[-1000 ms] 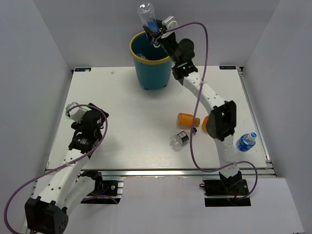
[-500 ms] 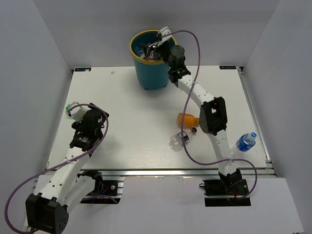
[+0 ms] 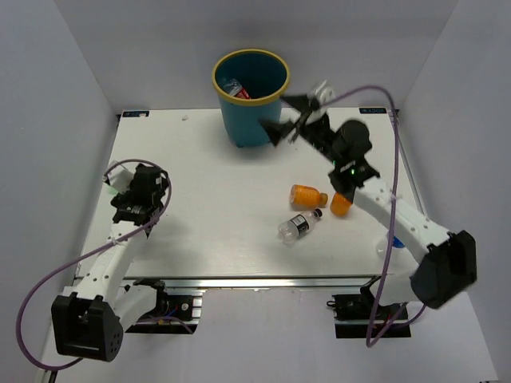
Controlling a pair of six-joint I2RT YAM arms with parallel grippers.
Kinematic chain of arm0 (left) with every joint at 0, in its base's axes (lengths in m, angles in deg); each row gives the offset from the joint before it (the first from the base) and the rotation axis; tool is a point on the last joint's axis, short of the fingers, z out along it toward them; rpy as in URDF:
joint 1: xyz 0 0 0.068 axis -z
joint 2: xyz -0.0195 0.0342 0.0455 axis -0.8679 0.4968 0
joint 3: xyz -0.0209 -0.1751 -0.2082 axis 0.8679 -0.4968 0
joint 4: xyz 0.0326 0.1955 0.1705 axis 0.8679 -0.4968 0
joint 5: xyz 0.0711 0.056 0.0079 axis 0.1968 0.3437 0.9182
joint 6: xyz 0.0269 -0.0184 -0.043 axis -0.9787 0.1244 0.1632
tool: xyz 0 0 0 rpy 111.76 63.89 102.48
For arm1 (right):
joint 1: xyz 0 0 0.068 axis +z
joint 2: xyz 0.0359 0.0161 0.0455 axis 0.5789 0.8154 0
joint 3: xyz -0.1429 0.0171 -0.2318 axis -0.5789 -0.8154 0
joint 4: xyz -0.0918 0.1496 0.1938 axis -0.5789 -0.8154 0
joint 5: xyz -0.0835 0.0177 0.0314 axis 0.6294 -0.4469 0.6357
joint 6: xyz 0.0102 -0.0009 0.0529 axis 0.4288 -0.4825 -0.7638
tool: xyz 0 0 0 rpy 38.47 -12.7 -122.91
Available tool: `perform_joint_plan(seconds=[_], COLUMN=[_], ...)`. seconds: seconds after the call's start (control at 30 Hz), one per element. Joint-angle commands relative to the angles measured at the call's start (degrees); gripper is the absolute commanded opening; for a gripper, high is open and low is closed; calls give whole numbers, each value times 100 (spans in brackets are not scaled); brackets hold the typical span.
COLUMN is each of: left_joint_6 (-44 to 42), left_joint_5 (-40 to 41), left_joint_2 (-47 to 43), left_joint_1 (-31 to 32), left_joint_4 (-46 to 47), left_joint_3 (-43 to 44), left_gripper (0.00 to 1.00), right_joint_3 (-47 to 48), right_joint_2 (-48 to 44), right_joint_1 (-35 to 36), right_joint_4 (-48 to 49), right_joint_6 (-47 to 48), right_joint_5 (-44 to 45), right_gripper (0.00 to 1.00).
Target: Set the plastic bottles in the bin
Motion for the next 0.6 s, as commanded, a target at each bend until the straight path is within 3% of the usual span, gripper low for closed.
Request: perform_joint_plan(seconds=[0.0, 0.13, 0.3, 0.57], left_joint_6=[-22, -189, -655, -629], left_joint_5=[-2, -54, -1450, -916], left_joint_2=[187, 774, 1829, 3814], left_joint_1=[-343, -826, -1934, -2338], left_joint_4=[-186, 111, 974, 1212], left_joint_3=[488, 805, 1164, 2201], left_gripper=[98, 98, 98, 98], right_joint_3=[-1846, -2515, -2788, -2649], right_joint_2=[-291, -398, -126, 393], right_joint_1=[409, 568, 620, 638], right_joint_4=[550, 153, 21, -172], right_joint_6=[-125, -212, -125, -124], right_joint_5=[-137, -294, -893, -1086], right_gripper=[89, 89, 89, 89])
